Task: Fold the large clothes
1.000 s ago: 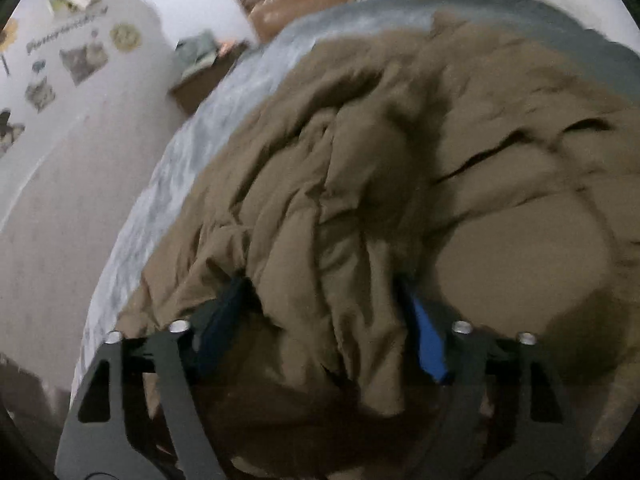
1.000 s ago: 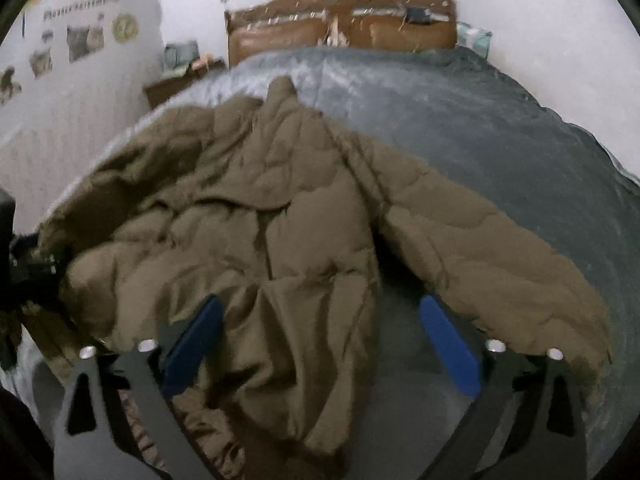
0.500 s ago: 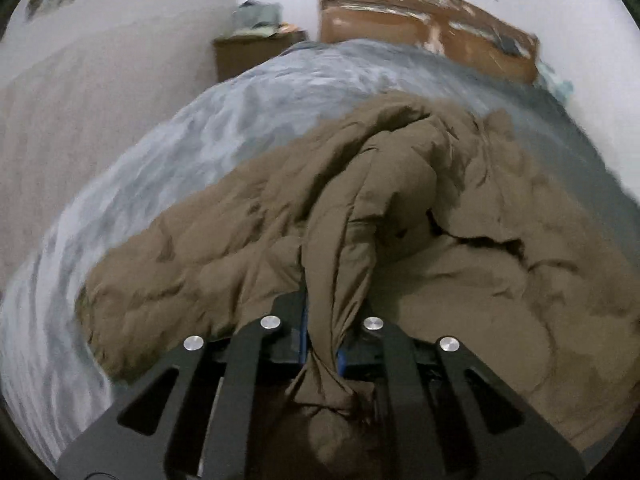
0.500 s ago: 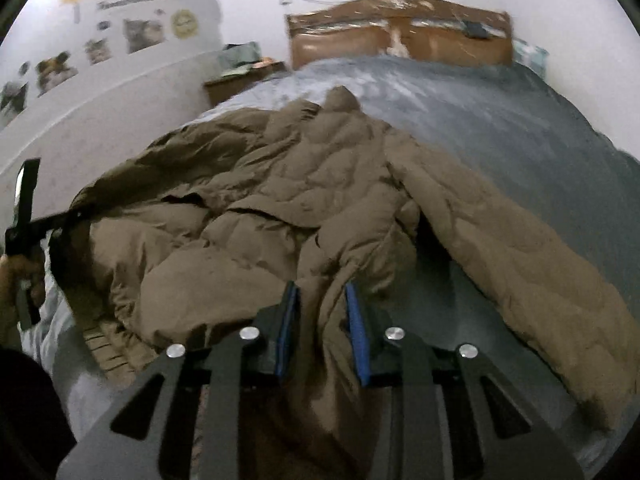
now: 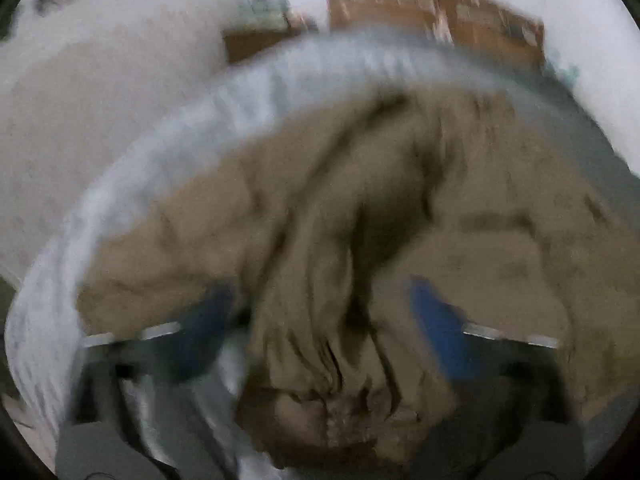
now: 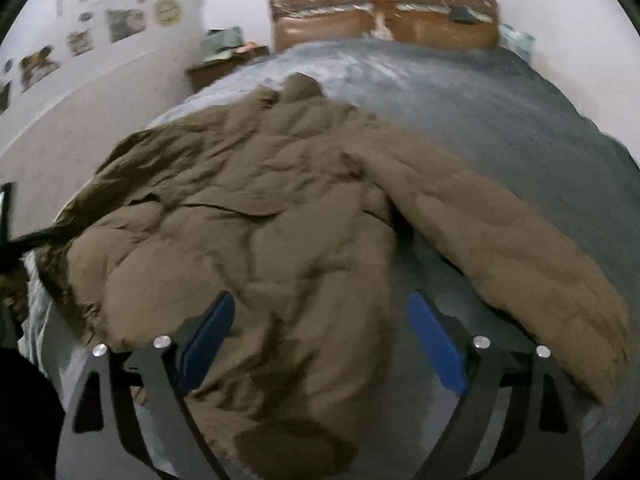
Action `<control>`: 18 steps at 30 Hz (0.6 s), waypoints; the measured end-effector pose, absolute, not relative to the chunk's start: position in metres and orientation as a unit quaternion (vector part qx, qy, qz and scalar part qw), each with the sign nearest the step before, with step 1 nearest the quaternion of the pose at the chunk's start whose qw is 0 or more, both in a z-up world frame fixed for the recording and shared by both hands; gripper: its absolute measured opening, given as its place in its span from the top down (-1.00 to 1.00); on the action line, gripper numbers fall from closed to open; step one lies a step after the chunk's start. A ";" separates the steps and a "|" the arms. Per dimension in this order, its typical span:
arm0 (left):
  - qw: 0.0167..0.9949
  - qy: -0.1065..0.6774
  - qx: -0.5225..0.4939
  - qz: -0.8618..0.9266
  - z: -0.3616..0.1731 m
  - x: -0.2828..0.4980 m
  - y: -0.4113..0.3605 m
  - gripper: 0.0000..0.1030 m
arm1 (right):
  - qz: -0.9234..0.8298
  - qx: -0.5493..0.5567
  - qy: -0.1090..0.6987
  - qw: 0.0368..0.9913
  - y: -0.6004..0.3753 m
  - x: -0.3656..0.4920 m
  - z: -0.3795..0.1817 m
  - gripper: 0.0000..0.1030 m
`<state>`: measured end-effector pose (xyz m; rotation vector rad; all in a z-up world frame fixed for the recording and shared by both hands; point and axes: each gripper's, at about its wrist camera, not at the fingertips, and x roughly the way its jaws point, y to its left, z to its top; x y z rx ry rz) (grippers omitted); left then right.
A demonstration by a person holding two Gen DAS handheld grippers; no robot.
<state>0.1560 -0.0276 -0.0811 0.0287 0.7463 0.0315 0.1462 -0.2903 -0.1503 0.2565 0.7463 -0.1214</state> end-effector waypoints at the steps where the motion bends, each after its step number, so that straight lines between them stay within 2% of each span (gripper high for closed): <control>1: 0.932 0.360 0.014 0.026 -0.078 0.157 -0.027 -0.94 | -0.064 0.132 0.381 0.913 -0.292 0.149 -0.158 -0.73; 3: 0.921 0.389 0.001 0.031 -0.090 0.162 -0.027 -0.94 | -0.055 0.150 0.432 0.888 -0.297 0.158 -0.179 -0.73; 5: 0.895 0.446 0.001 0.022 -0.113 0.174 -0.028 -0.94 | -0.020 0.190 0.461 0.867 -0.300 0.164 -0.197 -0.59; 6: 0.886 0.462 0.021 0.022 -0.122 0.178 -0.036 -0.94 | -0.003 0.208 0.463 0.861 -0.301 0.165 -0.203 -0.05; 7: 0.882 0.469 0.037 0.020 -0.125 0.180 -0.039 -0.94 | 0.012 0.224 0.463 0.858 -0.302 0.166 -0.205 0.32; 9: 0.874 0.482 0.065 0.013 -0.135 0.189 -0.057 -0.94 | 0.007 0.225 0.450 0.864 -0.307 0.162 -0.200 0.66; 10: 0.871 0.486 0.070 0.008 -0.138 0.189 -0.061 -0.94 | 0.000 0.229 0.441 0.868 -0.311 0.158 -0.197 0.75; 12: 0.868 0.490 0.078 -0.002 -0.142 0.183 -0.057 -0.94 | -0.029 0.226 0.426 0.875 -0.321 0.152 -0.189 0.78; 15: 0.856 0.506 0.099 -0.032 -0.155 0.185 -0.081 -0.94 | -0.103 0.166 0.402 0.895 -0.326 0.134 -0.169 0.80; 18: 0.846 0.507 0.161 -0.040 -0.165 0.179 -0.117 -0.94 | -0.160 0.083 0.398 0.900 -0.310 0.127 -0.153 0.80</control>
